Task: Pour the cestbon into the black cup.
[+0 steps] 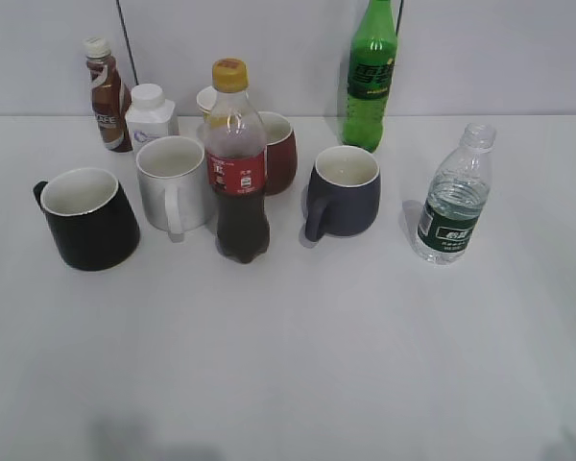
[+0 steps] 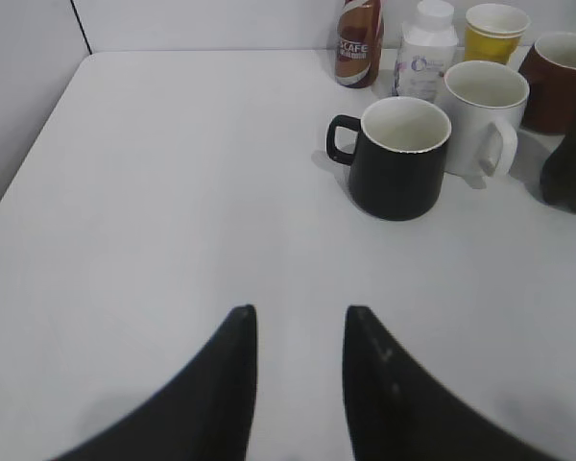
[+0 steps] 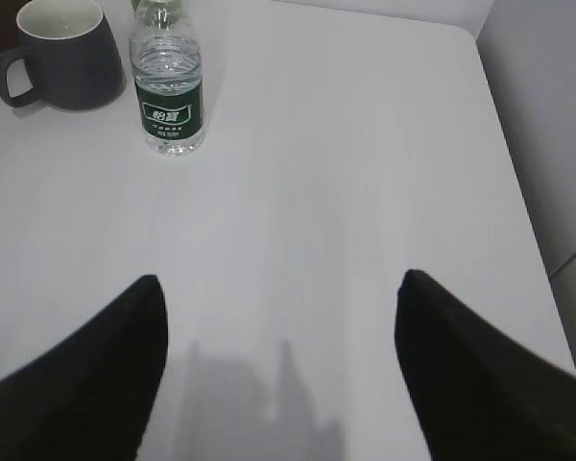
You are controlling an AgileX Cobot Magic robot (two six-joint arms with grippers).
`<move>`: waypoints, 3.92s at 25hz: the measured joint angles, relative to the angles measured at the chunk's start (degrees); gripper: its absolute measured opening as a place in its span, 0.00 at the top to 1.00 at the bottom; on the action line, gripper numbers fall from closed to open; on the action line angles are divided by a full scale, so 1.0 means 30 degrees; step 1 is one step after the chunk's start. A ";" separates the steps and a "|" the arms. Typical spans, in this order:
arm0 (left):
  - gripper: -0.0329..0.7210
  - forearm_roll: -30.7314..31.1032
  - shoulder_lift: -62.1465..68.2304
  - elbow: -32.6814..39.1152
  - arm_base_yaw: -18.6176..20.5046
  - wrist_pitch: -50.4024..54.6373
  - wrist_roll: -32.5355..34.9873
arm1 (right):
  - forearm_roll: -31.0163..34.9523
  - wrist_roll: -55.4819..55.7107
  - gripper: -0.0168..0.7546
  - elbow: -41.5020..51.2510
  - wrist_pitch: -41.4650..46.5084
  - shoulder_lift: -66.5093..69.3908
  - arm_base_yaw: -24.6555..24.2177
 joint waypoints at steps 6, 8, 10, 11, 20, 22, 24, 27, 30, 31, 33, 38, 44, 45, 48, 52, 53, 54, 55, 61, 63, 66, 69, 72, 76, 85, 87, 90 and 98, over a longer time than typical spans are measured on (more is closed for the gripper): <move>0.64 0.0000 0.0000 0.0000 0.0000 0.0000 0.0000 | 0.0000 0.0000 0.24 0.0000 0.0000 0.0000 0.0000; 0.64 0.0000 0.0000 0.0000 0.0000 0.0000 0.0000 | 0.0000 0.0000 0.24 0.0000 0.0000 0.0000 0.0000; 0.64 0.0000 0.0000 0.0000 0.0000 0.0000 0.0000 | 0.0000 0.0000 0.24 0.0000 0.0000 0.0000 0.0000; 0.64 0.0000 0.0000 0.0000 0.0000 0.0000 0.0000 | 0.0000 0.0000 0.24 0.0000 0.0000 0.0000 0.0000; 0.64 0.0000 0.0000 0.0000 0.0000 0.0000 0.0000 | 0.0000 0.0000 0.24 0.0000 0.0000 0.0000 0.0000; 0.64 0.0000 0.0000 0.0000 0.0000 0.0000 0.0000 | 0.0000 0.0000 0.24 0.0000 0.0000 0.0000 0.0000; 0.64 0.0000 0.0000 0.0000 0.0000 0.0000 0.0000 | 0.0000 0.0000 0.24 0.0000 0.0000 0.0000 0.0000; 0.64 0.0000 0.0000 0.0000 0.0000 0.0000 0.0000 | 0.0000 0.0000 0.24 0.0000 0.0000 0.0000 0.0000; 0.64 0.0000 0.0000 0.0000 0.0000 0.0000 0.0000 | 0.0000 0.0000 0.24 0.0000 0.0000 0.0000 0.0000; 0.64 0.0000 0.0000 0.0000 0.0000 0.0000 0.0000 | 0.0000 0.0000 0.24 0.0000 0.0000 0.0000 0.0000; 0.64 -0.0144 0.0000 -0.0121 0.0000 -0.0331 0.0000 | -0.0015 0.0000 0.24 0.0000 0.0000 0.0000 0.0000; 0.64 -0.0339 0.1688 -0.0288 0.0000 -0.9849 0.0000 | -0.0015 0.0000 0.24 0.0000 0.0000 0.0000 0.0000; 0.64 0.0057 0.8576 0.1149 0.0000 -2.1462 0.0000 | 0.0025 0.0017 0.24 0.0000 0.0000 0.0000 0.0000; 0.64 0.0021 1.0097 0.1172 0.0000 -2.3131 0.0000 | 0.0048 0.0017 0.24 0.0000 0.0000 0.0000 0.0000; 0.64 -0.0144 1.4532 0.1172 0.0000 -2.7033 -0.0573 | 0.0063 0.0017 0.24 0.0000 0.0000 0.0000 0.0000; 0.64 0.1617 2.0659 0.1187 0.0000 -2.8865 -0.2312 | 0.0063 0.0017 0.24 0.0000 0.0000 0.0000 0.0000; 0.64 0.2373 2.1821 0.1187 0.0069 -2.9286 -0.2708 | 0.0063 0.0017 0.24 0.0000 0.0000 0.0000 0.0000; 0.64 0.3325 2.3143 0.1159 0.0258 -2.9762 -0.3523 | 0.0063 0.0017 0.24 0.0000 0.0000 0.0000 0.0000; 0.64 0.4357 2.4379 0.1147 0.0638 -3.0350 -0.4610 | 0.0063 0.0017 0.24 0.0000 0.0000 0.0000 0.0000; 0.64 1.0667 2.9577 0.1101 0.4495 -3.5378 -0.6634 | 0.0063 0.0035 0.24 0.0000 0.0000 0.0000 0.0000; 0.64 1.1294 3.1414 0.1014 0.5531 -3.6690 -0.6480 | 0.0063 0.0035 0.24 0.0000 0.0000 0.0000 0.0000; 0.63 1.2792 3.4399 0.0816 0.6223 -3.8599 -0.4825 | 0.0063 0.0035 0.24 0.0000 0.0000 0.0000 0.0000; 0.62 1.4654 3.7000 0.0268 0.6216 -4.0668 -0.2936 | 0.0063 0.0055 0.27 0.0000 0.0000 0.0000 0.0000; 0.60 1.5122 3.8563 -0.0415 0.6216 -4.2424 -0.1987 | 0.0063 0.0075 0.31 0.0000 0.0000 0.0000 0.0000; 0.46 1.5406 3.9340 -0.1372 0.6151 -4.2977 -0.1450 | 0.0063 0.0090 0.32 0.0000 0.0000 0.0000 0.0000; 0.42 1.5416 3.9742 -0.2950 0.4659 -4.0890 -0.1356 | 0.0063 0.0090 0.33 0.0000 0.0000 0.0000 0.0000; 0.42 1.5416 3.9742 -0.2951 0.4514 -4.0453 -0.1356 | 0.0063 0.0090 0.33 0.0000 0.0000 0.0000 0.0000; 0.42 1.5391 3.9784 -0.3064 0.4434 -4.0156 -0.1332 | 0.0063 0.0090 0.33 0.0000 0.0000 0.0000 0.0000; 0.42 1.5224 4.0993 -0.4196 0.3761 -4.0881 -0.1309 | 0.0063 0.0109 0.33 0.0000 0.0000 0.0000 0.0000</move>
